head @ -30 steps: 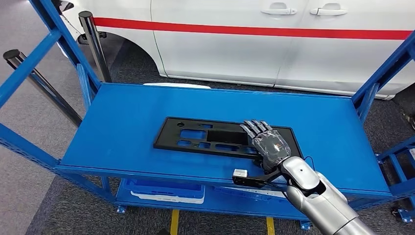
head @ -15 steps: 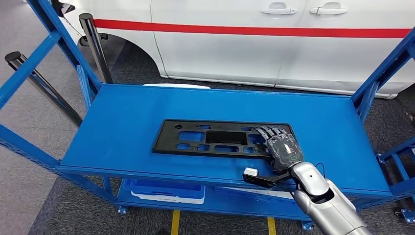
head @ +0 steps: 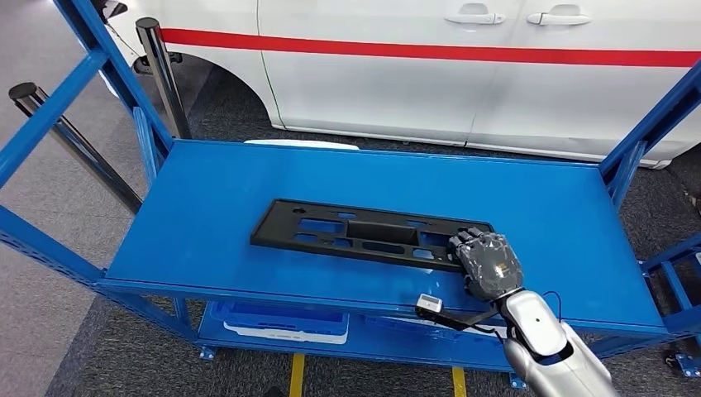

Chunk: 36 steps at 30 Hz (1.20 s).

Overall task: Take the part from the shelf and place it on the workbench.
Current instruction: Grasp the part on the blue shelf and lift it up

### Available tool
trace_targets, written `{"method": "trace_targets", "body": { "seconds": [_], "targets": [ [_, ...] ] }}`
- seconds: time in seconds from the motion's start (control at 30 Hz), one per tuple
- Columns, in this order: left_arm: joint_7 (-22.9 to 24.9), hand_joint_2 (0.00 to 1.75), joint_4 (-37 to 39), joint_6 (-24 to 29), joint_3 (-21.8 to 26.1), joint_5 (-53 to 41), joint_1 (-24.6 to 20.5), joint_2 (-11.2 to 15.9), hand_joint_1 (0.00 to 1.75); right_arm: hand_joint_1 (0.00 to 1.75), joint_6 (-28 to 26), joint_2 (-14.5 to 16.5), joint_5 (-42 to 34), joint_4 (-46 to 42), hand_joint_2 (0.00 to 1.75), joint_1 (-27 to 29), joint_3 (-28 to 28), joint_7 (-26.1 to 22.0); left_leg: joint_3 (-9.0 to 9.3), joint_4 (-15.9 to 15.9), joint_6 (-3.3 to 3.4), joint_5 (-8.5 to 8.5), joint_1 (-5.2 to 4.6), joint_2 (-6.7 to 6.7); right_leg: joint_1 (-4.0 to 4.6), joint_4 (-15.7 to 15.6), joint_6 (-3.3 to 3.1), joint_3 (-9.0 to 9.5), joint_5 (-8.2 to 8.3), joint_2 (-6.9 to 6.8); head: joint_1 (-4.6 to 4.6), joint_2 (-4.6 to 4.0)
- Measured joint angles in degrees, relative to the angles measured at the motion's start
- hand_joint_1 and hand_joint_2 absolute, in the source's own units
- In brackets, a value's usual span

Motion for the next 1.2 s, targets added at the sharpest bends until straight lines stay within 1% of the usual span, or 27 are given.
{"method": "trace_targets", "body": {
  "seconds": [0.03, 0.07, 0.1, 0.13, 0.17, 0.2, 0.23, 0.27, 0.3, 0.33, 0.37, 0.4, 0.43, 0.47, 0.67, 0.77, 0.8, 0.83, 0.87, 0.9, 0.93, 0.97, 1.0, 1.07, 1.13, 1.17, 1.2],
  "targets": [
    [-0.03, 0.0, 0.0, 0.14, 0.01, 0.15, 0.06, 0.02, 0.0, 1.75, -1.98, 0.13, 1.54, -1.71, 1.75, 1.57, -0.5, 0.19, 0.18, -0.37, 0.33, 0.2, 0.09, 0.01, -0.04, 0.7, 0.23, -0.27, -0.65, 0.01, 0.02, 0.0],
    [-0.05, 0.0, 0.0, 0.26, 0.02, 0.3, 0.07, 0.01, 0.0, 1.75, -4.1, 0.35, 3.19, -3.61, 1.75, 3.29, -1.02, 0.44, 0.37, -0.73, 0.66, 0.38, 0.21, 0.02, -0.06, 2.41, 0.38, -1.0, -1.87, 0.04, 0.03, 0.0],
    [-0.08, 0.0, 0.0, 0.33, 0.03, 0.41, 0.09, 0.01, 0.0, 1.75, -6.14, 0.67, 4.94, -5.66, 1.75, 5.21, -1.52, 0.77, 0.48, -0.87, 0.87, 0.43, 0.22, 0.02, -0.14, 5.41, 0.45, -2.34, -3.65, 0.07, 0.04, 0.0],
    [-0.09, 0.0, 0.0, 0.43, 0.05, 0.53, 0.14, 0.01, 0.0, 1.75, -8.08, 1.13, 6.73, -7.83, 1.75, 7.19, -1.94, 1.14, 0.52, -0.87, 1.05, 0.39, 0.19, 0.02, -0.14, 9.17, 0.51, -4.11, -5.52, 0.09, 0.05, 0.0],
    [-0.09, 0.0, 0.0, 0.54, 0.08, 0.67, 0.22, 0.01, 0.0, 1.75, -9.75, 1.6, 8.42, -9.89, 1.75, 9.19, -2.24, 1.49, 0.54, -0.83, 1.18, 0.3, 0.17, 0.01, -0.16, 12.78, 0.58, -5.87, -6.9, 0.1, 0.04, 0.0],
    [-0.1, 0.0, 0.0, 0.66, 0.12, 0.8, 0.33, 0.01, 0.0, 1.75, -11.2, 2.12, 10.05, -11.87, 1.75, 11.12, -2.46, 1.79, 0.59, -0.77, 1.21, 0.19, 0.16, -0.01, -0.2, 15.12, 0.65, -7.08, -7.36, 0.1, 0.05, 0.0],
    [-0.11, 0.0, 0.0, 0.79, 0.15, 0.93, 0.43, 0.02, 0.0, 1.75, -12.51, 2.68, 11.67, -13.75, 1.75, 12.9, -2.6, 2.05, 0.66, -0.66, 1.18, 0.04, 0.17, -0.03, -0.29, 15.2, 0.69, -7.22, -6.61, 0.09, 0.04, 0.0],
    [-0.14, 0.0, 0.0, 0.9, 0.18, 1.04, 0.5, 0.02, 0.0, 1.75, -13.55, 3.17, 13.2, -15.49, 1.75, 14.55, -2.71, 2.25, 0.77, -0.49, 1.07, -0.17, 0.21, -0.07, -0.41, 13.08, 0.72, -6.27, -4.92, 0.08, 0.04, 0.0],
    [-0.19, 0.0, 0.0, 0.99, 0.2, 1.15, 0.56, 0.01, 0.0, 1.75, -14.36, 3.63, 14.56, -17.17, 1.75, 16.0, -2.8, 2.41, 0.87, -0.22, 0.87, -0.48, 0.26, -0.1, -0.55, 9.41, 0.74, -4.52, -2.86, 0.07, 0.04, 0.0],
    [-0.23, 0.0, 0.0, 1.07, 0.21, 1.24, 0.6, 0.01, 0.0, 1.75, -14.96, 4.08, 15.69, -18.65, 1.75, 17.22, -2.82, 2.55, 0.86, 0.16, 0.56, -0.86, 0.2, -0.12, -0.56, 5.78, 0.72, -2.72, -1.46, 0.07, 0.05, 0.0],
    [-0.27, 0.0, 0.0, 1.13, 0.24, 1.3, 0.62, 0.0, 0.0, 1.75, -15.32, 4.5, 16.47, -19.96, 1.75, 18.23, -2.83, 2.66, 0.79, 0.53, 0.22, -1.2, 0.13, -0.12, -0.56, 3.13, 0.61, -1.44, -0.65, 0.1, 0.02, 0.0],
    [-0.31, 0.0, 0.0, 1.19, 0.27, 1.32, 0.63, -0.01, 0.0, 1.75, -15.53, 4.87, 16.99, -21.0, 1.75, 19.05, -2.84, 2.75, 0.69, 0.82, -0.09, -1.44, 0.04, -0.11, -0.5, 1.71, 0.47, -0.79, -0.48, 0.14, -0.01, 0.0],
    [-0.33, 0.0, 0.0, 1.22, 0.31, 1.33, 0.63, -0.01, 0.0, 1.75, -15.66, 5.15, 17.28, -21.71, 1.75, 19.58, -2.85, 2.81, 0.6, 0.99, -0.31, -1.57, -0.05, -0.1, -0.41, 1.44, 0.33, -0.69, -0.73, 0.19, -0.04, 0.0],
    [-0.34, 0.0, 0.0, 1.25, 0.33, 1.33, 0.62, -0.01, 0.0, 1.75, -15.69, 5.3, 17.44, -22.13, 1.75, 19.91, -2.86, 2.86, 0.58, 1.03, -0.4, -1.59, -0.04, -0.09, -0.42, 1.43, 0.21, -0.77, -0.69, 0.23, -0.08, 0.0],
    [-0.35, 0.0, 0.0, 1.28, 0.37, 1.34, 0.63, -0.01, 0.0, 1.75, -15.74, 5.4, 17.76, -22.43, 1.75, 20.17, -2.89, 2.87, 0.62, 1.01, -0.47, -1.58, -0.01, -0.09, -0.37, 1.43, 0.12, -0.8, -0.7, 0.26, -0.08, 0.0],
    [-0.37, 0.0, 0.0, 1.37, 0.52, 1.4, 0.64, 0.01, 0.0, 1.75, -15.81, 5.79, 19.09, -23.64, 1.75, 21.04, -3.02, 2.92, 0.7, 0.88, -0.7, -1.58, 0.01, -0.09, -0.27, 1.38, -0.23, -0.77, -0.7, 0.31, -0.1, 0.0],
    [-0.46, 0.0, 0.0, 1.44, 0.68, 1.49, 0.66, 0.02, 0.0, 1.75, -15.83, 6.28, 19.66, -25.06, 1.75, 22.06, -3.27, 2.52, 0.42, 1.72, -1.01, -2.33, 0.08, -0.03, -0.31, 1.22, -0.58, -0.67, -0.65, 0.25, -0.12, 0.0],
    [-0.66, 0.0, 0.0, 1.52, 0.93, 1.75, 0.76, 0.03, 0.0, 1.75, -15.91, 7.38, 20.15, -27.34, 1.75, 23.79, -3.8, 1.1, -1.25, 5.64, -1.44, -4.48, 0.19, 0.02, -0.3, 1.07, -0.99, -0.58, -0.62, 0.15, -0.13, 0.0],
    [-1.23, 0.0, 0.0, 1.33, 1.3, 2.12, 0.96, 0.06, 0.0, 1.75, -15.99, 9.14, 20.34, -29.78, 1.75, 25.82, -4.56, -0.68, -2.17, 7.98, -1.7, -5.25, 0.28, 0.07, -0.27, 0.92, -1.37, -0.4, -0.61, 0.1, -0.13, 0.0],
    [-1.94, 0.44, 0.0, 1.0, 1.67, 2.49, 1.17, 0.1, 0.0, 1.75, -16.07, 10.94, 20.46, -31.98, 1.75, 27.74, -5.33, -2.36, -2.32, 8.77, -1.79, -5.33, 0.36, 0.12, -0.2, 0.84, -1.66, -0.19, -0.63, 0.06, -0.15, 0.0],
    [-2.64, 0.87, 0.0, 0.61, 1.97, 2.81, 1.35, 0.14, 0.0, 1.75, -16.14, 12.48, 20.49, -33.37, 1.75, 29.09, -5.96, -3.56, -1.82, 7.96, -1.59, -4.74, 0.34, 0.12, -0.05, 0.86, -1.73, -0.07, -0.69, 0.09, -0.15, 0.0],
    [-3.31, 1.31, 0.0, 0.14, 2.2, 2.98, 1.44, 0.17, 0.0, 1.75, -16.15, 13.44, 20.5, -33.83, 1.75, 29.72, -6.32, -3.67, 0.07, 3.92, -1.24, -2.73, 0.2, 0.12, 0.08, 0.9, -1.66, 0.02, -0.71, 0.17, -0.14, 0.0],
    [-3.67, 1.75, 0.0, -0.18, 2.31, 3.04, 1.43, 0.19, 0.0, 1.75, -16.15, 13.74, 20.5, -33.9, 1.75, 29.87, -6.43, -3.36, 1.17, 1.51, -0.98, -2.09, 0.04, 0.11, 0.12, 0.91, -1.49, 0.02, -0.67, 0.17, -0.14, 0.0],
    [-4.12, 1.75, 0.0, -0.78, 2.49, 3.08, 1.52, 0.24, 0.0, 1.75, -16.15, 14.21, 20.5, -33.99, 1.75, 29.99, -6.52, -2.73, 1.45, 0.42, -0.65, -2.01, -0.26, 0.09, 0.12, 0.75, -0.96, 0.01, -0.47, 0.17, -0.14, 0.0],
    [-4.35, 1.75, 0.0, -1.27, 2.57, 3.01, 1.68, 0.32, 0.0, 1.75, -16.15, 14.45, 20.5, -34.01, 1.75, 30.0, -6.54, -1.95, 1.76, -0.32, -0.06, -1.38, 0.02, 0.13, 0.09, 0.96, -0.36, -0.04, -0.76, 0.15, -0.11, 0.0],
    [-4.39, 1.75, 0.0, -1.37, 2.58, 3.03, 1.71, 0.36, 0.0, 1.75, -16.15, 14.48, 20.5, -34.01, 1.75, 29.97, -6.54, -1.54, 1.91, -0.74, 0.31, -1.02, 0.16, 0.18, 0.11, 2.1, -0.12, -0.51, -1.69, 0.15, -0.08, 0.0],
    [-4.36, 1.75, 0.0, -1.39, 2.6, 3.11, 1.71, 0.37, 0.0, 1.75, -16.15, 14.49, 20.5, -34.01, 1.75, 29.95, -6.54, -1.11, 2.04, -1.06, 0.6, -0.72, 0.3, 0.24, 0.1, 4.37, 0.05, -1.46, -3.24, 0.15, -0.05, 0.0]
  ]
}}
